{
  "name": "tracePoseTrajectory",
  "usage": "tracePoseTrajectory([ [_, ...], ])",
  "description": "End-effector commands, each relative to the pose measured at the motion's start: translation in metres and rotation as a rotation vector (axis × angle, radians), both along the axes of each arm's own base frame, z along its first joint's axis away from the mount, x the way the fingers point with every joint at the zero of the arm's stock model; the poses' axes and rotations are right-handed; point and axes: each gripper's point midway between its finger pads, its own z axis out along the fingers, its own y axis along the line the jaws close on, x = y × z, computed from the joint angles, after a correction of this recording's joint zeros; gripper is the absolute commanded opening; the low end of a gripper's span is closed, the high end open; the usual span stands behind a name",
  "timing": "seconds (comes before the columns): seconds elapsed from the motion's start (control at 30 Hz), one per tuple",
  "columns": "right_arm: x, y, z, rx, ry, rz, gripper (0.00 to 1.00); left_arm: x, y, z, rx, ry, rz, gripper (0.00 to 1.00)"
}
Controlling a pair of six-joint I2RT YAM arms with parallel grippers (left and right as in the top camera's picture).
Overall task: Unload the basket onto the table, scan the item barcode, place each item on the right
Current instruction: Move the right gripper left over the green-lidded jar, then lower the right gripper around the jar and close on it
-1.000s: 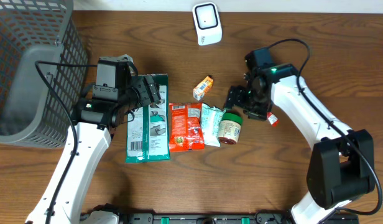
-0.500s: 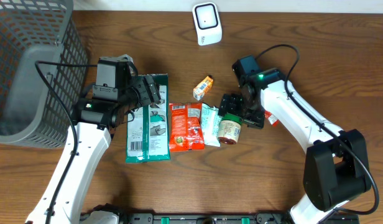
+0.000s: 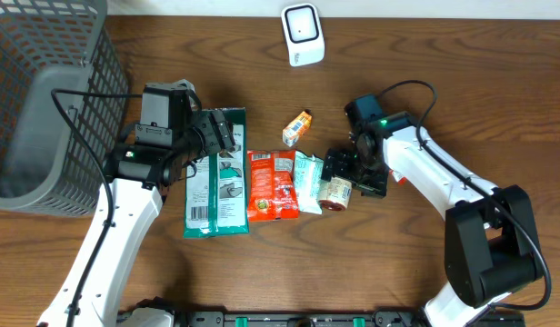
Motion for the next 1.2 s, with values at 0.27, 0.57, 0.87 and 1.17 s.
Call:
tracePoseTrajectory([
  [0.27, 0.001, 0.024, 0.005, 0.122, -0.012, 0.044, 0.93, 0.002, 0.001, 0.003, 0.011, -0.011, -0.008, 0.86],
  [0.57, 0.005, 0.020, 0.000, 0.096, -0.047, 0.081, 0.91, 0.002, 0.001, 0.003, 0.011, -0.011, -0.008, 0.86],
  [0.87, 0.009, 0.019, 0.002, 0.142, -0.103, 0.222, 0.89, 0.002, 0.001, 0.002, 0.011, -0.010, -0.008, 0.86],
  [1.17, 0.018, -0.008, 0.012, 0.162, -0.067, 0.134, 0.87, 0.002, 0.001, 0.003, 0.011, -0.011, -0.008, 0.86],
])
